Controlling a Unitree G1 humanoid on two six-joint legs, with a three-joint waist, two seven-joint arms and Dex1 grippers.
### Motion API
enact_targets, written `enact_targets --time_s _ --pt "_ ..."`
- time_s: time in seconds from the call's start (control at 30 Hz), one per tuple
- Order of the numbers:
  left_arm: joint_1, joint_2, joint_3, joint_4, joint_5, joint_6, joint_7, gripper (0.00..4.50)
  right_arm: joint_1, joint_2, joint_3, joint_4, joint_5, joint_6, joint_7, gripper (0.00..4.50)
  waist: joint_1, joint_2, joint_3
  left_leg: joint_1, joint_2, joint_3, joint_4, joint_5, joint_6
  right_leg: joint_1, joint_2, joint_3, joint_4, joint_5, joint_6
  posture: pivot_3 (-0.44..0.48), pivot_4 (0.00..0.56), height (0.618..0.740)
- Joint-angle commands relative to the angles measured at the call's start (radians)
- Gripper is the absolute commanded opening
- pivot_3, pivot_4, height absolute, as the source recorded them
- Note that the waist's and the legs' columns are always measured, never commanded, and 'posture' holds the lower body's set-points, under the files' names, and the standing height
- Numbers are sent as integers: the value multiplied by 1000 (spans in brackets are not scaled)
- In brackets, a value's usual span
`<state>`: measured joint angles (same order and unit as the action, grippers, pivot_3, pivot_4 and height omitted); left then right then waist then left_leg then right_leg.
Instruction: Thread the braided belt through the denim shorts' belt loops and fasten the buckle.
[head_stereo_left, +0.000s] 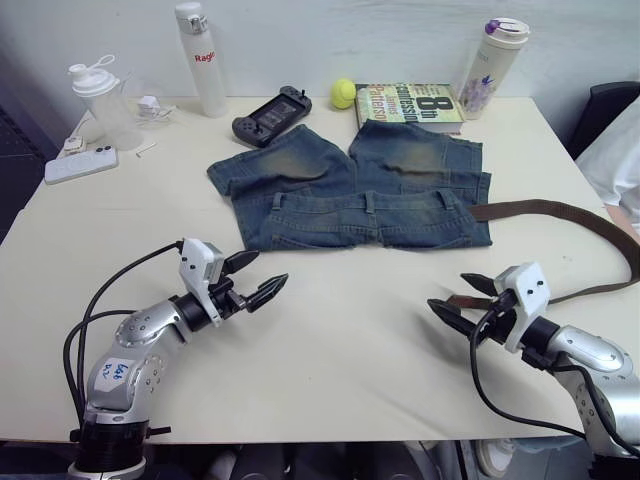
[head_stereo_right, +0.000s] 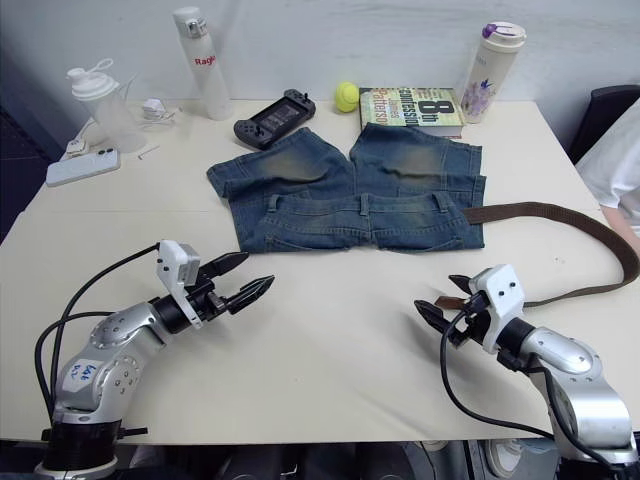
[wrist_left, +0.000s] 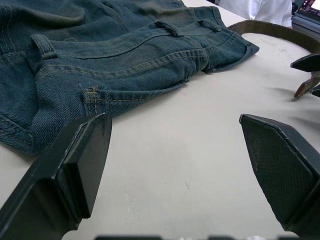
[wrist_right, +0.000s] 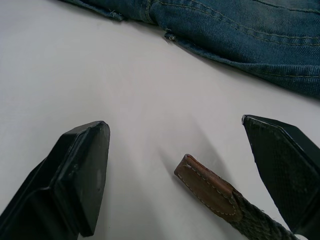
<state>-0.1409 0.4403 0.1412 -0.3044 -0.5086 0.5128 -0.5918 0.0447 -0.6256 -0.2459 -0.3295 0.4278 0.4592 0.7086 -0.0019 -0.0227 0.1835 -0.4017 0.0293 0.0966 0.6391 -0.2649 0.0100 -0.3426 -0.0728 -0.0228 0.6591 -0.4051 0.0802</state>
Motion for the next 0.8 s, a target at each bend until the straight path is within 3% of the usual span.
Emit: enact_targets --time_s 0.03,0.43,0.67,0.8 --pt "8 14 4 -53 -12 -13 -14 4454 -10 -15 -13 -10 8 -23 16 4500 0 0 0 0 0 0 0 0 0 0 0 0 0 0 0 0 150 740" --pt "4 77 -16 -75 -31 2 -115 4454 -11 -60 -21 -11 14 -4 64 4500 0 0 0 0 0 0 0 0 0 0 0 0 0 0 0 0 150 740" --pt "11 265 -75 -149 -75 25 -364 4454 -16 -259 29 61 -83 3 170 4500 -1 0 0 1 0 0 0 0 0 2 0 0 -2 0 0 0 150 740" --pt "-23 316 -103 -151 -83 16 -445 4454 -64 -372 82 114 -129 17 239 4500 -2 0 0 1 0 0 0 0 0 2 0 0 -2 0 0 0 150 740"
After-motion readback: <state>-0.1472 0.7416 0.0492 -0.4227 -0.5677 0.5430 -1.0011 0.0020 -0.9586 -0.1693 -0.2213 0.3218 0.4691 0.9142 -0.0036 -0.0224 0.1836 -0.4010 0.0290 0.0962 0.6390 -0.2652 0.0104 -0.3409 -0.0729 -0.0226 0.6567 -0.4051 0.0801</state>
